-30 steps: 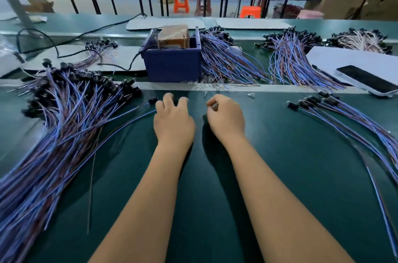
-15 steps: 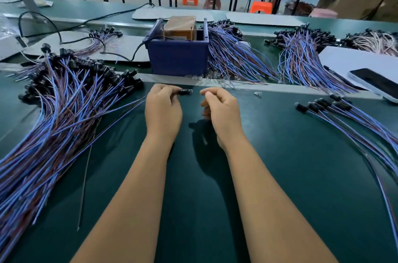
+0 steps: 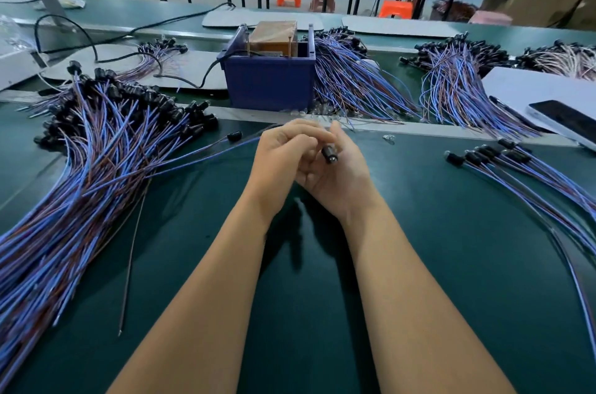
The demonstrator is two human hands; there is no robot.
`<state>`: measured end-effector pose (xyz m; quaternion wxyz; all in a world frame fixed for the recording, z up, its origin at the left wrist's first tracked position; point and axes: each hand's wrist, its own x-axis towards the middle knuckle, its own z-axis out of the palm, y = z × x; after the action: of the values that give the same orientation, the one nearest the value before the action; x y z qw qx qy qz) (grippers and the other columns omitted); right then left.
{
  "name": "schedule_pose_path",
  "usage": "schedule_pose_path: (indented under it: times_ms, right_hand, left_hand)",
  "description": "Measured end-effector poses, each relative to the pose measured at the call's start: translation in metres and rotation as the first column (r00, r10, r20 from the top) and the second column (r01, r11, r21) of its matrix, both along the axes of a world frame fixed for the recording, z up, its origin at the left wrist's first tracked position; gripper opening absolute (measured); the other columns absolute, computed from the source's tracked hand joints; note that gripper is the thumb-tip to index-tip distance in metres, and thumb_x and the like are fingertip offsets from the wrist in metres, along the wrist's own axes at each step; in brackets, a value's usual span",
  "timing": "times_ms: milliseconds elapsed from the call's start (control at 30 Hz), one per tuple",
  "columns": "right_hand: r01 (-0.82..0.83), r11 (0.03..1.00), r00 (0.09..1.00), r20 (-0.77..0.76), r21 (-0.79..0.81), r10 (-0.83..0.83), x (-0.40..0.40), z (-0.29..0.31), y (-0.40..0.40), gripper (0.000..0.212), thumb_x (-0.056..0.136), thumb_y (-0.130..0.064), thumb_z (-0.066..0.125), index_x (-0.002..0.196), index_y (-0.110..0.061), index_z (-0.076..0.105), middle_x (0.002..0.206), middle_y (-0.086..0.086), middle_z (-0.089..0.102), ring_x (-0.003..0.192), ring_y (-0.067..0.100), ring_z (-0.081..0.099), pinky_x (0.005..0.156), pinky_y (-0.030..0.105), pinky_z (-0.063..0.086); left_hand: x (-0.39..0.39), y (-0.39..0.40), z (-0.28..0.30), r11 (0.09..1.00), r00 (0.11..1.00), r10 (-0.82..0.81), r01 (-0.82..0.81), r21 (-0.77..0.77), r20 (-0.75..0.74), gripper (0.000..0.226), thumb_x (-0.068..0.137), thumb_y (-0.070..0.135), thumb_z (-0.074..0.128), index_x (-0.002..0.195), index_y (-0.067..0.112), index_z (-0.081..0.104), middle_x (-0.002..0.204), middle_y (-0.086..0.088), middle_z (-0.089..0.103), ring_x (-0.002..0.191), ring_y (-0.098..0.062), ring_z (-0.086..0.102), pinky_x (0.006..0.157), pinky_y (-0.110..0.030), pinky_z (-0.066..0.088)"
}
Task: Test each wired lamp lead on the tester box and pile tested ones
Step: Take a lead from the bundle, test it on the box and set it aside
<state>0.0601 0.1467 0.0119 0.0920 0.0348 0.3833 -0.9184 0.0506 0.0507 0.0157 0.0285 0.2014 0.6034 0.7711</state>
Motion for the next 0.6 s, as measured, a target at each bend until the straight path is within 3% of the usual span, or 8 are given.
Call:
schedule_pose_path:
  times_ms: [67, 133, 267, 333, 467, 600]
  right_hand:
    - [0.052, 0.999, 0.999, -0.011, 0.011, -0.051, -0.003, 0.000, 0.002, 0.054, 0.106, -0.038, 0.023, 0.100, -0.005, 0.064, 0.088, 0.013, 0.069, 0.083, 0.021, 0.066, 0.074, 0.031, 0.053]
    - [0.091, 0.994, 0.996, -0.025, 0.055, -0.089, -0.006, 0.000, 0.006, 0.047, 0.107, -0.033, 0.023, 0.110, -0.002, 0.059, 0.093, 0.013, 0.073, 0.087, 0.022, 0.069, 0.077, 0.032, 0.054]
    - [0.166, 0.981, 0.986, -0.034, 0.099, -0.164, -0.006, -0.003, 0.007, 0.032, 0.105, -0.027, 0.034, 0.103, -0.009, 0.060, 0.067, 0.002, 0.068, 0.069, 0.018, 0.068, 0.063, 0.027, 0.056]
    - [0.231, 0.967, 0.971, -0.090, 0.106, -0.222, -0.006, -0.003, 0.008, 0.028, 0.104, -0.026, 0.037, 0.102, -0.010, 0.060, 0.062, 0.000, 0.065, 0.058, 0.016, 0.064, 0.058, 0.026, 0.052]
    - [0.326, 0.935, 0.939, -0.159, 0.136, -0.304, -0.005, -0.004, 0.015, 0.026, 0.103, -0.021, 0.041, 0.095, -0.013, 0.064, 0.062, -0.006, 0.061, 0.053, 0.008, 0.055, 0.055, 0.020, 0.044]
    - [0.290, 0.932, 0.951, -0.176, 0.219, -0.254, -0.005, -0.006, 0.014, 0.024, 0.101, -0.014, 0.046, 0.091, -0.010, 0.067, 0.055, -0.005, 0.053, 0.046, 0.006, 0.044, 0.045, 0.018, 0.035]
  left_hand:
    - [-0.003, -0.005, -0.002, 0.987, 0.985, -0.158, 0.155, 0.041, 0.066, 0.030, 0.077, 0.014, 0.046, 0.060, 0.010, 0.071, 0.077, -0.008, 0.065, 0.073, -0.026, 0.055, 0.063, -0.029, 0.044]
    - [-0.006, -0.007, -0.005, 0.972, 0.966, -0.213, 0.225, -0.071, 0.144, 0.038, 0.079, 0.025, 0.043, 0.051, 0.013, 0.067, 0.068, -0.007, 0.063, 0.070, -0.021, 0.057, 0.069, -0.030, 0.045]
    - [-0.006, -0.004, -0.010, 0.932, 0.959, -0.213, 0.256, -0.257, 0.185, 0.039, 0.079, 0.030, 0.049, 0.046, 0.015, 0.064, 0.064, -0.004, 0.064, 0.071, -0.017, 0.059, 0.077, -0.029, 0.048]
    - [-0.006, -0.004, -0.010, 0.950, 0.971, -0.161, 0.200, -0.238, 0.174, 0.042, 0.083, 0.028, 0.050, 0.044, 0.015, 0.062, 0.061, -0.004, 0.064, 0.066, -0.015, 0.059, 0.070, -0.025, 0.050]
    - [-0.012, -0.008, -0.007, 0.978, 0.960, 0.135, -0.089, -0.189, 0.247, 0.053, 0.094, 0.022, 0.040, 0.047, 0.017, 0.064, 0.060, -0.003, 0.066, 0.060, -0.015, 0.059, 0.059, -0.026, 0.046]
    - [-0.019, -0.015, -0.006, 0.969, 0.902, 0.248, -0.233, -0.085, 0.352, 0.039, 0.100, 0.022, 0.039, 0.081, 0.014, 0.072, 0.076, 0.001, 0.072, 0.069, -0.013, 0.064, 0.058, -0.022, 0.053]
